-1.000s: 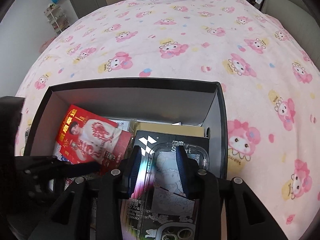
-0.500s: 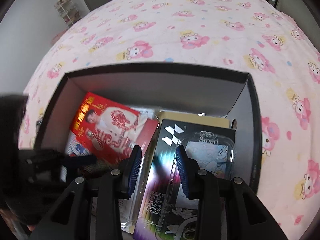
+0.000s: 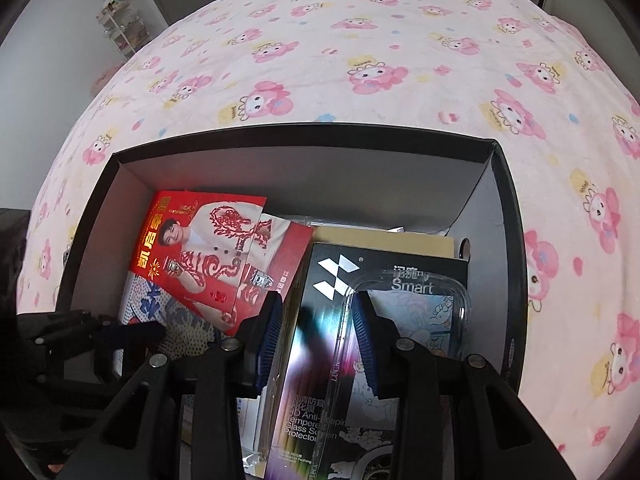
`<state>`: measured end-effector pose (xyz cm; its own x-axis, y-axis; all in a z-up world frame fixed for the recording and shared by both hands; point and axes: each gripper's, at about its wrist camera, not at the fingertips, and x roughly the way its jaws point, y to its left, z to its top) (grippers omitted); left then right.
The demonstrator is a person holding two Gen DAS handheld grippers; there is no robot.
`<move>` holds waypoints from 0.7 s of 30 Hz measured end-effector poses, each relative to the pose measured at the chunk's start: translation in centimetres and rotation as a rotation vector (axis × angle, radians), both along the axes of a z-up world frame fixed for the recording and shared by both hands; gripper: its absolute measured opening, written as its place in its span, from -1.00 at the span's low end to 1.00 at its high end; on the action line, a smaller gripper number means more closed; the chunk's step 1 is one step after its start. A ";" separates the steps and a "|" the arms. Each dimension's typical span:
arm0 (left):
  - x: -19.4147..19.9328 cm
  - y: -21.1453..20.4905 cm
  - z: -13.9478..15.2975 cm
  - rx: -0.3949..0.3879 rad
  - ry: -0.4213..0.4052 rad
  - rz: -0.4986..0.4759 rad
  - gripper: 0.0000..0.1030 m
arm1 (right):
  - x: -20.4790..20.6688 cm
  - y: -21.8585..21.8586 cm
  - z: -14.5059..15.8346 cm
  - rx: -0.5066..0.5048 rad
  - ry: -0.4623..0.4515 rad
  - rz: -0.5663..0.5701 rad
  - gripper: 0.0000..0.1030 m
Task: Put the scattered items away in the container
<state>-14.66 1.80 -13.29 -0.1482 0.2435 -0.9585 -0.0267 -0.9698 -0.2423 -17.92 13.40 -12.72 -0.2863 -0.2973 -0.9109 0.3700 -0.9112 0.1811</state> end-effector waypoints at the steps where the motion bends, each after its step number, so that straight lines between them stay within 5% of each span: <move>1: -0.5 -0.1 0.1 -0.005 0.004 0.008 -0.11 | 0.0 -0.1 -0.1 0.004 0.001 0.002 -0.37; 13: -1.7 -0.2 1.6 0.039 0.088 0.042 -0.10 | 0.1 0.4 1.8 -0.029 0.090 -0.032 -0.30; 21: -3.4 -1.4 -0.2 0.058 0.038 0.147 0.00 | -0.6 0.0 -0.3 -0.034 0.002 -0.019 -0.25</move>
